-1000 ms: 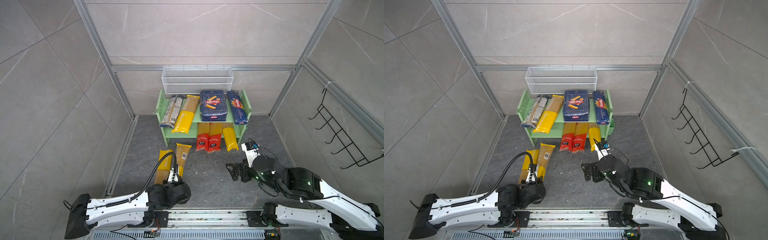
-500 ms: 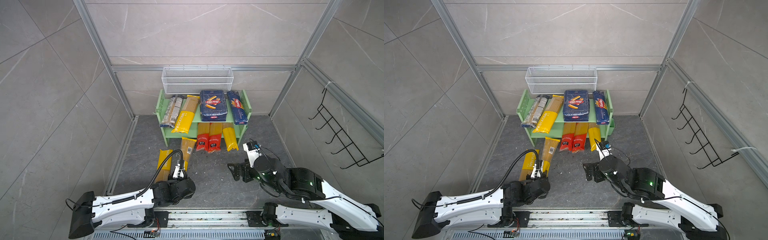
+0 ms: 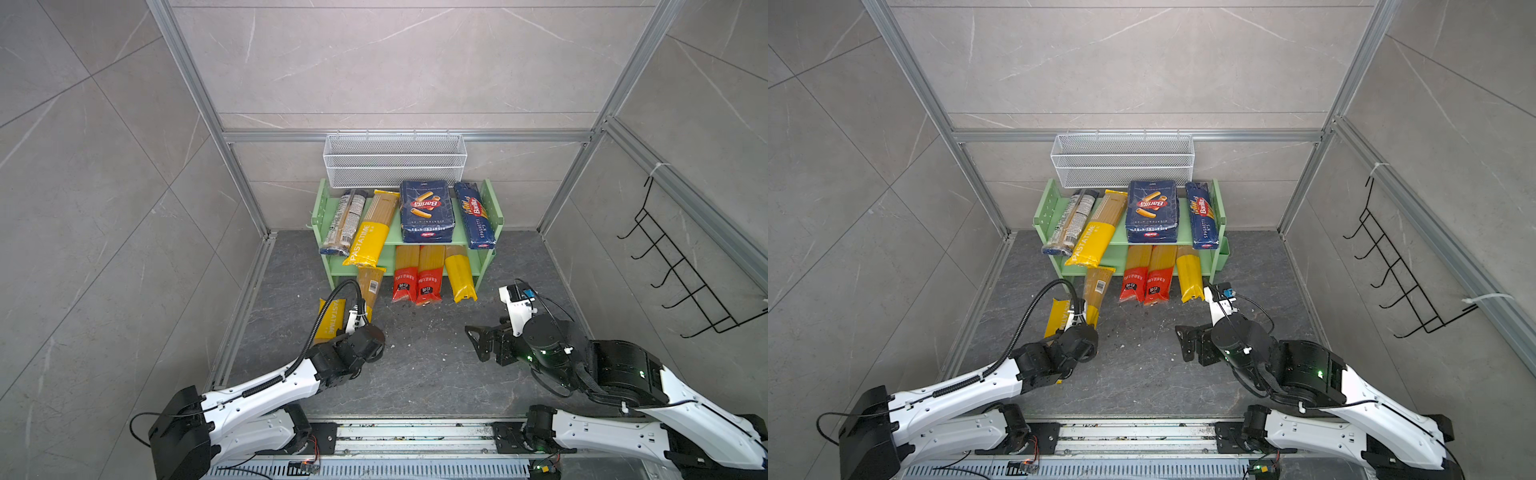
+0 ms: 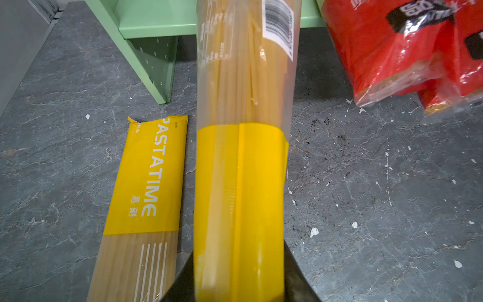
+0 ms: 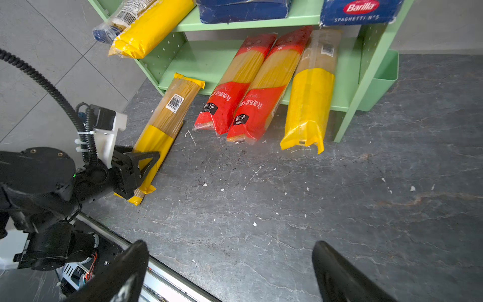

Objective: Arrange pasta packages on shelves
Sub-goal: Place the pasta bag on the shelf.

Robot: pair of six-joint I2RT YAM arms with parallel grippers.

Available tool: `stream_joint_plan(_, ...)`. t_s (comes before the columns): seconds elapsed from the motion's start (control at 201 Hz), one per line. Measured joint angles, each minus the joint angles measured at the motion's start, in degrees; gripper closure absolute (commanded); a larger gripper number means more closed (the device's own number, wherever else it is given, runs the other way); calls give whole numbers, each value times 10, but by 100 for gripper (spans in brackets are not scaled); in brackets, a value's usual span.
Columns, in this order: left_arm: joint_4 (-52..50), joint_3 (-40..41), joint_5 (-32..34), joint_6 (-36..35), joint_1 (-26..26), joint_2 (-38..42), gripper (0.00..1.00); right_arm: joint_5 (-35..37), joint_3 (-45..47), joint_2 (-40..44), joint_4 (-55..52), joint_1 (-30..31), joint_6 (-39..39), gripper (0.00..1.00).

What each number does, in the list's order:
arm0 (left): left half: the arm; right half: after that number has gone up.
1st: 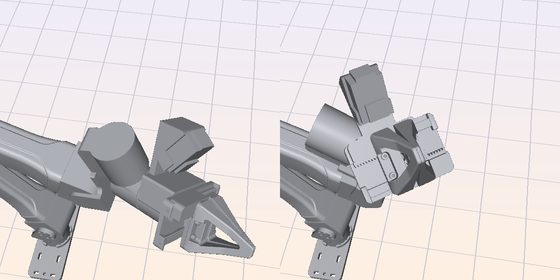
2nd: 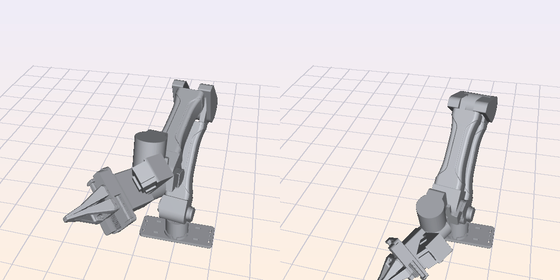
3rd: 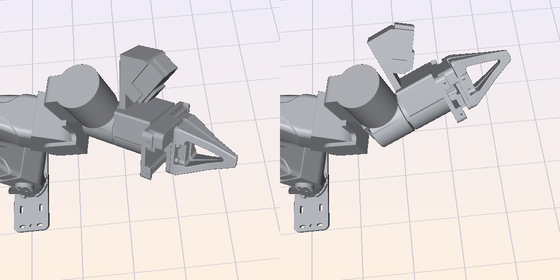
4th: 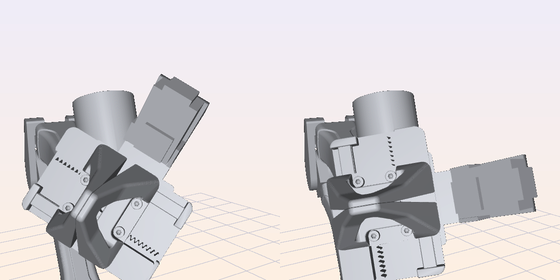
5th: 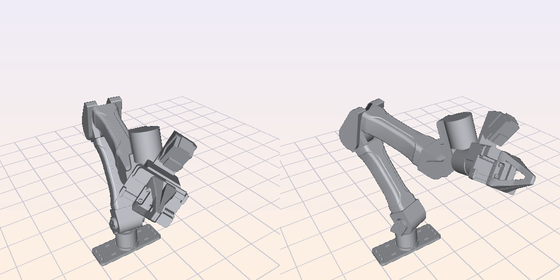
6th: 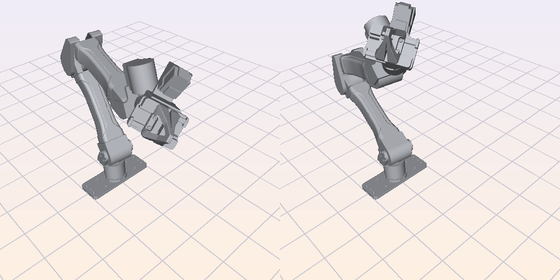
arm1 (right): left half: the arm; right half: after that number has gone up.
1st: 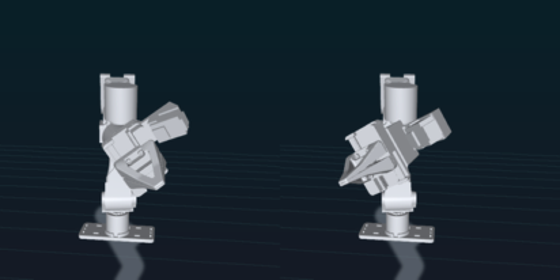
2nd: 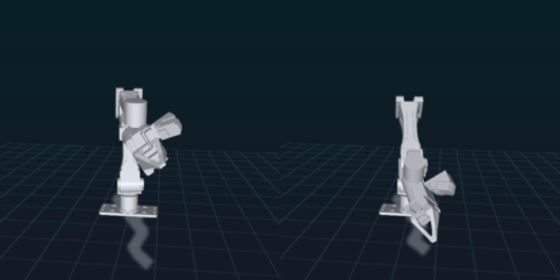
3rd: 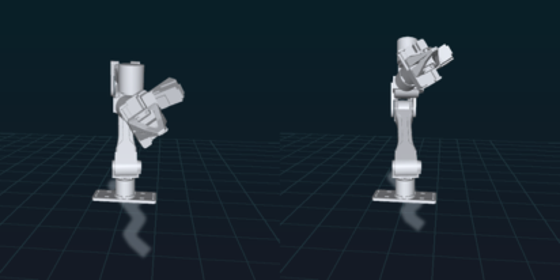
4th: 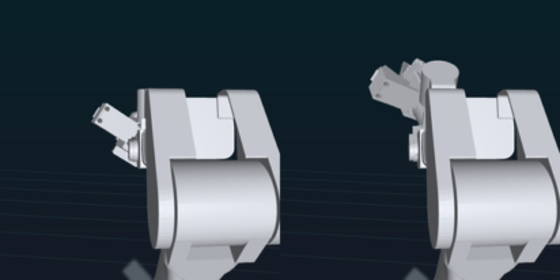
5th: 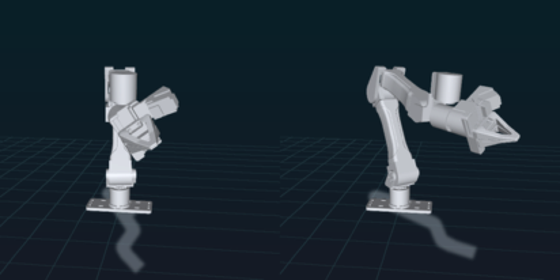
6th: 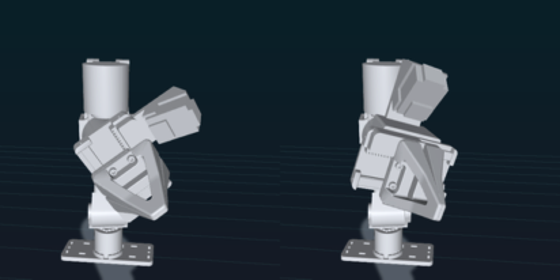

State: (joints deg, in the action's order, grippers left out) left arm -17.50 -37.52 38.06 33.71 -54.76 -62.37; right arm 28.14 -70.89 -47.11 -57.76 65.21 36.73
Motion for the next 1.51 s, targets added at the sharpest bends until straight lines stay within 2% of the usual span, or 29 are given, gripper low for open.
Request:
stream_joint_plan(0.786, 115, -158, -113, -112, 132, -207, 100, 80, -120, -50, -82, -4, -17, 0)
stream_joint_plan(1.135, 124, -219, -154, -130, 166, -261, 100, 94, -164, -83, -99, -9, -19, 0)
stream_joint_plan(1.508, 146, -253, -161, -137, 172, -301, 100, 94, -182, -106, -109, -20, -25, 0)
